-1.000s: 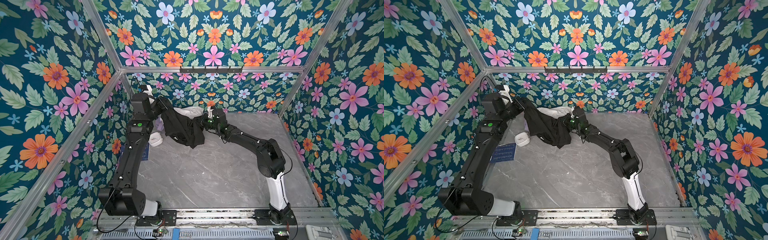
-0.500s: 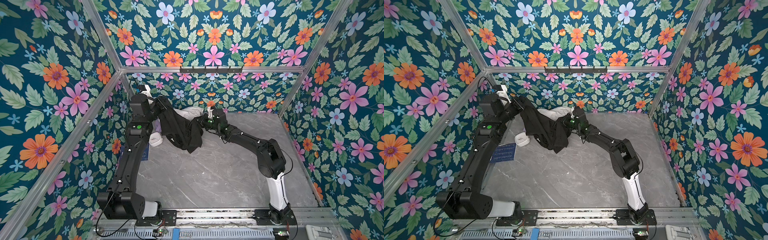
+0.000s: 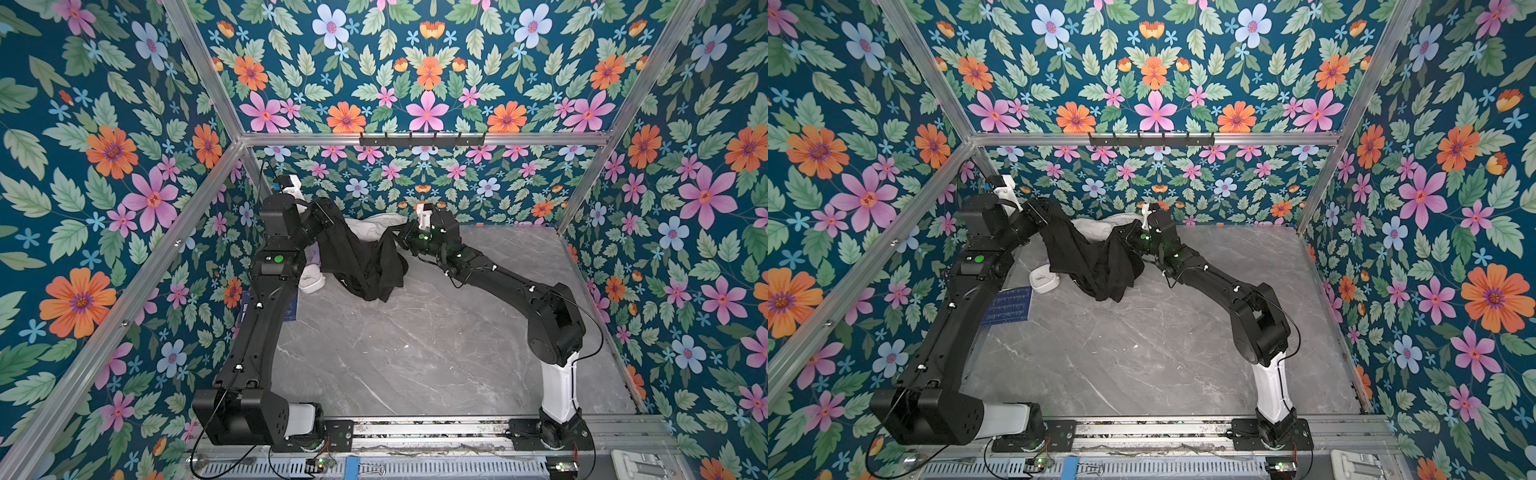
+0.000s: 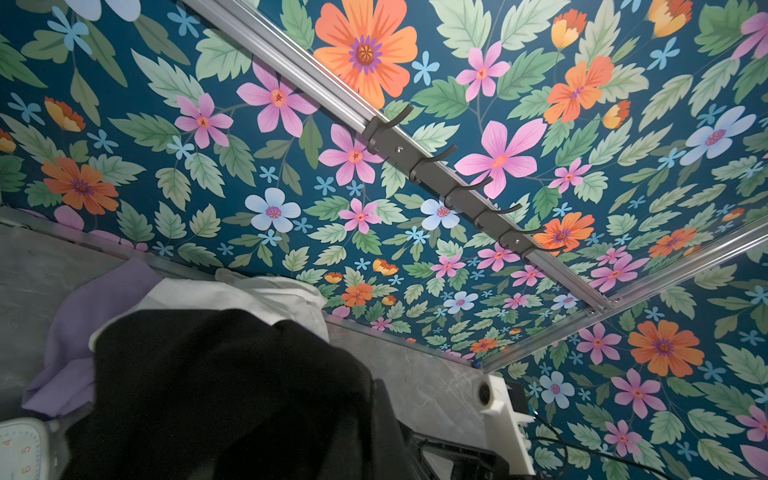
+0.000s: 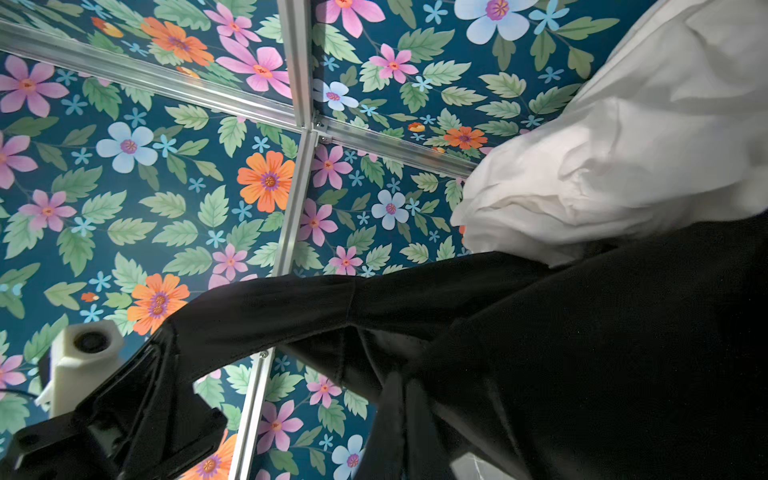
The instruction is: Pick out a specific cloth from the pile
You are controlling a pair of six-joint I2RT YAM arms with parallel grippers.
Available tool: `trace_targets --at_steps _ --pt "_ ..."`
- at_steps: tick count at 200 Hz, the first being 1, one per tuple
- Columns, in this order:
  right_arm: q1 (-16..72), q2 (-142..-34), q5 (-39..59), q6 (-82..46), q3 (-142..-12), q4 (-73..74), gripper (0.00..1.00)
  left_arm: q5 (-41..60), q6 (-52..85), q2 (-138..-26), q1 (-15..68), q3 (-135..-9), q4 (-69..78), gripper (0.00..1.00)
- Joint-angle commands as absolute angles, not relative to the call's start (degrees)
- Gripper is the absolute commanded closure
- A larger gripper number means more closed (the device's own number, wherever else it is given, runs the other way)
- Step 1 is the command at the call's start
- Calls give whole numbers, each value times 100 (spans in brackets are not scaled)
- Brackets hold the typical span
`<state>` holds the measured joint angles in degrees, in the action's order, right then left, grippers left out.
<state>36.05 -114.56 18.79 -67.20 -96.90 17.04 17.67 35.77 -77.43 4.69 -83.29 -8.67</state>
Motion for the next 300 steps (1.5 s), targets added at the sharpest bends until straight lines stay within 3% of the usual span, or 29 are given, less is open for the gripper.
trace_targets --at_steps 1,176,300 --pt "3636 -11300 1846 -6585 -9694 1958 100 1702 3507 -7678 466 -8351 -606 94" --pt "3746 -10315 1666 -6337 -8925 2022 100 2175 3962 -7179 477 -7968 -554 95" --pt "3780 -10293 1582 -6289 -6665 2241 100 2443 4280 -6495 552 -5145 -509 100"
